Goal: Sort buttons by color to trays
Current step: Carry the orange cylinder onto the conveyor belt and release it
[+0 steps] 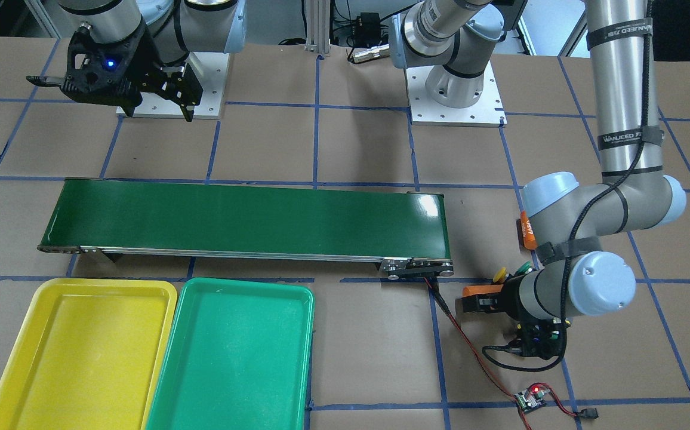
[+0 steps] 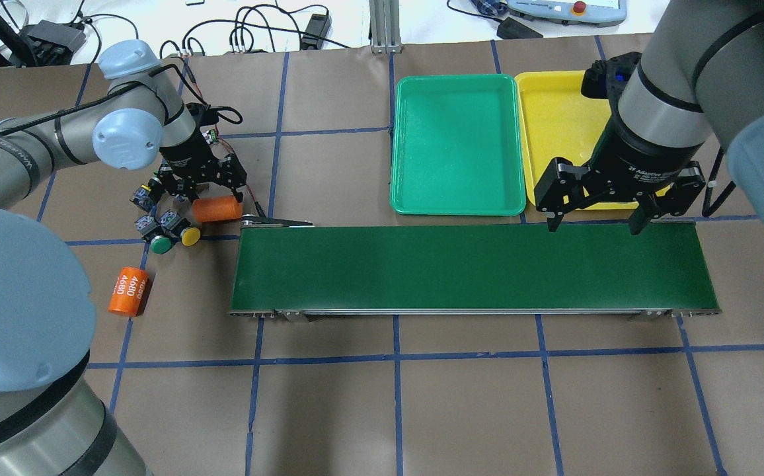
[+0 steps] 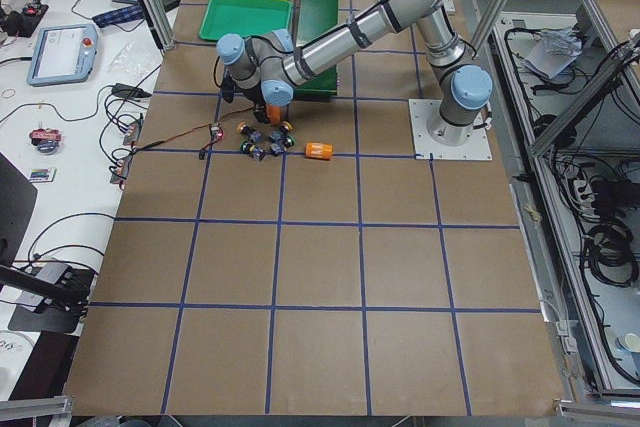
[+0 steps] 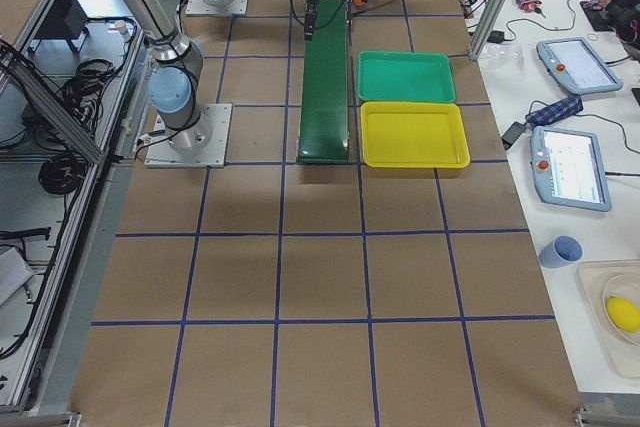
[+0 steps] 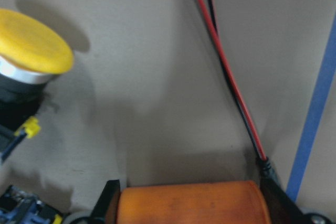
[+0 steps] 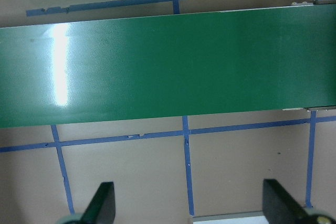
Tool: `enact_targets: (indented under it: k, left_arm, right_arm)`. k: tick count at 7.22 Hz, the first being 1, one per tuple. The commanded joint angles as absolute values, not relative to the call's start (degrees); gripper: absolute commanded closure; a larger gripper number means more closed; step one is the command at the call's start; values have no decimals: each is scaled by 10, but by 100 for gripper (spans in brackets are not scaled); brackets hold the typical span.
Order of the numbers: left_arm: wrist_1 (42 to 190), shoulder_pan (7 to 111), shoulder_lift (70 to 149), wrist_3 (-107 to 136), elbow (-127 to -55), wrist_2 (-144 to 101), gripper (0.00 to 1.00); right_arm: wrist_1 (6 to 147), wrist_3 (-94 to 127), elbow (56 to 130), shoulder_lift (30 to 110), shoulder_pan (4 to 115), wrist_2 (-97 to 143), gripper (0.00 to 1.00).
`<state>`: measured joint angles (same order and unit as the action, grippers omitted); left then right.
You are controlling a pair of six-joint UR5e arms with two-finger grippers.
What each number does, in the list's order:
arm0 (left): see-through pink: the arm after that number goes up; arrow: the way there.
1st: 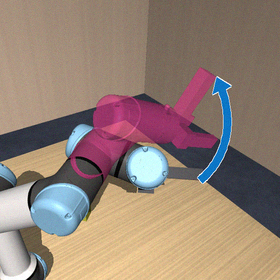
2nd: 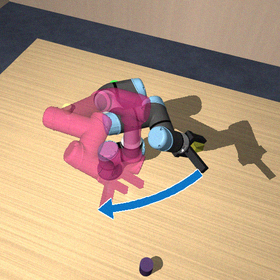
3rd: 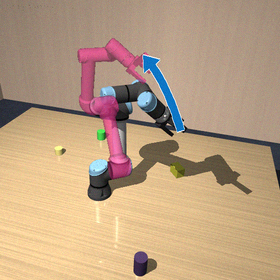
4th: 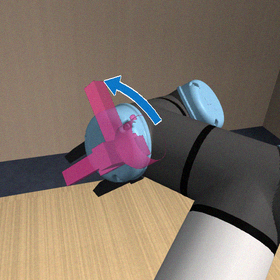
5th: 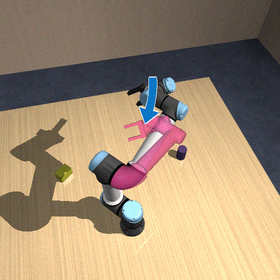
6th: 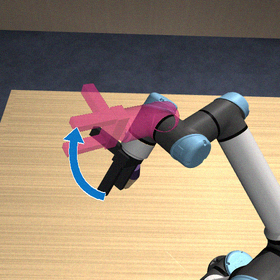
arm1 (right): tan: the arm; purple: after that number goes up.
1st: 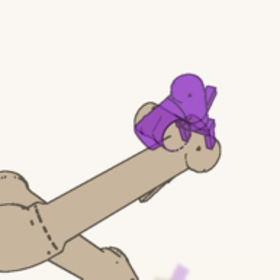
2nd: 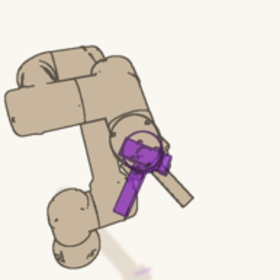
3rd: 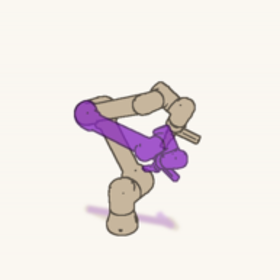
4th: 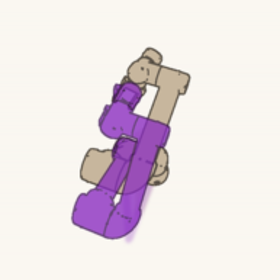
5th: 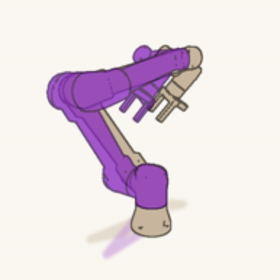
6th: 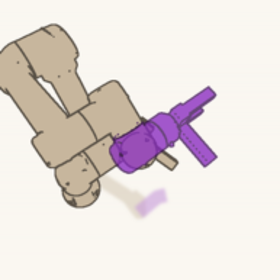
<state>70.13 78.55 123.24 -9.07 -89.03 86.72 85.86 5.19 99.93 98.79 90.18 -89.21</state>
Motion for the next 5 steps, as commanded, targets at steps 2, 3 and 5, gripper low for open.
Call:
enact_targets:
  k: [2,3,5]
  left_arm:
    - [784,807,1168,-80,-875,839,100]
    - [783,869,1132,-77,-893,848,100]
    - [788,896,1059,-43,-971,847,100]
  right_arm:
    - [859,52,999,988,902,-892,0]
    - [859,52,999,988,902,-892,0]
    - [859,52,999,988,902,-891,0]
